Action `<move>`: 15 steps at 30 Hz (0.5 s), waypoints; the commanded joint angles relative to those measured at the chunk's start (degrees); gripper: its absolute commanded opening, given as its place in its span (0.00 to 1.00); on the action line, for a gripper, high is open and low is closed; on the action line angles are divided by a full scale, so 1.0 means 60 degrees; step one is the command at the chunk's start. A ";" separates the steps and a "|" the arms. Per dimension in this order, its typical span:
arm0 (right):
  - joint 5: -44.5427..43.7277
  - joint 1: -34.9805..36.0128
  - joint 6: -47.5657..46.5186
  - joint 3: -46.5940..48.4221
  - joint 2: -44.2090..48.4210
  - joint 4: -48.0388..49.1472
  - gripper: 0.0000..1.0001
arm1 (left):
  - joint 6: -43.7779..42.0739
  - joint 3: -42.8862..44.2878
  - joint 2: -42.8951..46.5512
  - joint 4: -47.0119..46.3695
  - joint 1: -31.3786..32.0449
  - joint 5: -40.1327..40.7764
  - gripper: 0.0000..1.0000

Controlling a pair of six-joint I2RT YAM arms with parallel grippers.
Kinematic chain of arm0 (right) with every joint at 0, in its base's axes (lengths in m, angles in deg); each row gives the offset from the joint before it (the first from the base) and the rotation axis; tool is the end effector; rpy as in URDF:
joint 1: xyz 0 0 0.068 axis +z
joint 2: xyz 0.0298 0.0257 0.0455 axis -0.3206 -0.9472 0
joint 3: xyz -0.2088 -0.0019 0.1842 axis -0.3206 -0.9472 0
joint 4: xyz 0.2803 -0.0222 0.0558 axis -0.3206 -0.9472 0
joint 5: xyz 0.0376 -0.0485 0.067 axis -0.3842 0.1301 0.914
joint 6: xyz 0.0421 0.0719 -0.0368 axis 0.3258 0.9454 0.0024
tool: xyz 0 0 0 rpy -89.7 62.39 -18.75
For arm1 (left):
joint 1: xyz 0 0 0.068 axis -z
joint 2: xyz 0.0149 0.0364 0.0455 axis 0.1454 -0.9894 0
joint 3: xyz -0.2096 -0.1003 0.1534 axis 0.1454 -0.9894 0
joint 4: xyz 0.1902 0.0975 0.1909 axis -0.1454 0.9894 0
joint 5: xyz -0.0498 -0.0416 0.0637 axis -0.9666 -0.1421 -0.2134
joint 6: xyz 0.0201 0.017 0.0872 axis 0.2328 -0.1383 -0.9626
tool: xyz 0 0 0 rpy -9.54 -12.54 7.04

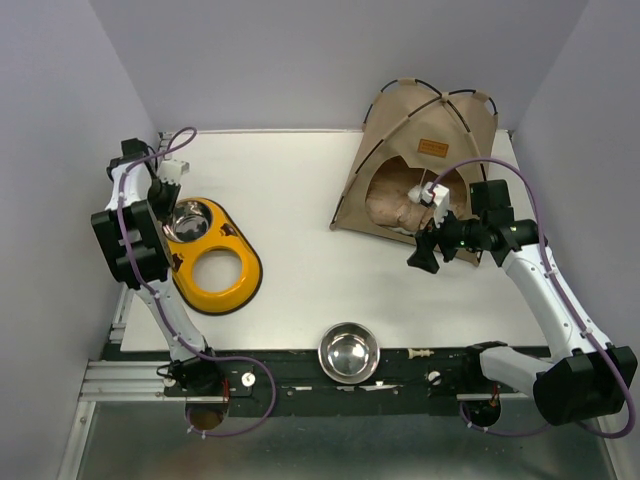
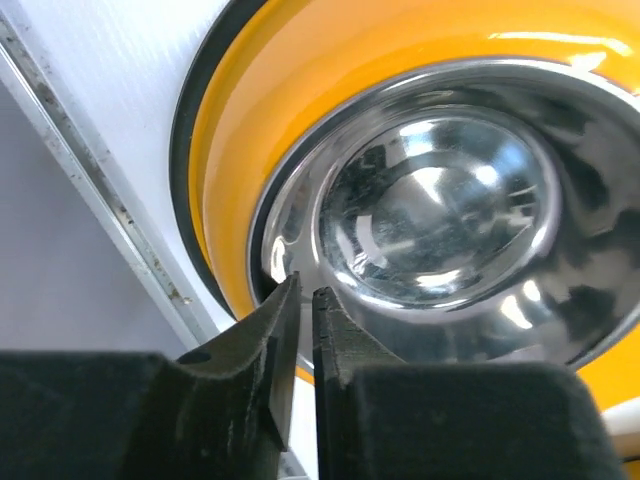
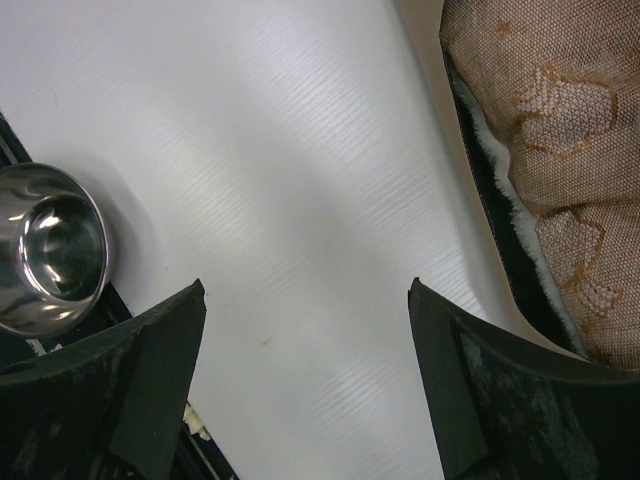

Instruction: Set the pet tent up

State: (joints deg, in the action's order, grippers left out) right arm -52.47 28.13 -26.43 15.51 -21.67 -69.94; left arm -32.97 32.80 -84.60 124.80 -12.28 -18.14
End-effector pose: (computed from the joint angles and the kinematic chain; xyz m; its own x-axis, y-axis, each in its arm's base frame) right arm 0.2553 0.0925 0.2740 -0.4251 -0.4758 -0.7701 -0.8201 0.5624 0.1052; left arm 0.4430 0.1542 0.1589 -0.9306 0.2045 -0.3036 0.2072 0.9780 0.0237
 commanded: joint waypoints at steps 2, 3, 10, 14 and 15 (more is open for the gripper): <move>0.0042 0.0054 -0.0036 0.0086 0.0018 -0.0272 0.90 | -0.0478 0.0018 0.1532 0.0408 0.0450 -0.1759 0.47; 0.0027 0.0054 -0.0021 0.0086 0.0047 -0.0287 0.90 | -0.0654 -0.0246 0.2001 0.0408 0.0829 -0.2184 0.59; 0.0086 0.0040 0.0169 -0.0002 0.0281 -0.0287 0.90 | -0.1009 -0.2542 0.5107 0.0513 0.4927 -0.4090 0.93; -0.0148 0.0054 0.0184 -0.0163 0.0501 -0.0258 0.90 | 0.0088 -0.4653 0.6179 -0.1213 0.8588 -0.3934 0.99; -0.0192 0.0054 0.0170 -0.0163 0.0516 -0.0301 0.90 | 0.0483 -0.5151 0.6297 -0.1827 0.9510 -0.3757 0.99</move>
State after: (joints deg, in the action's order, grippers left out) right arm -52.55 28.13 -26.10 15.47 -20.22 -70.97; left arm -36.25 13.20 -49.41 121.13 28.55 -38.12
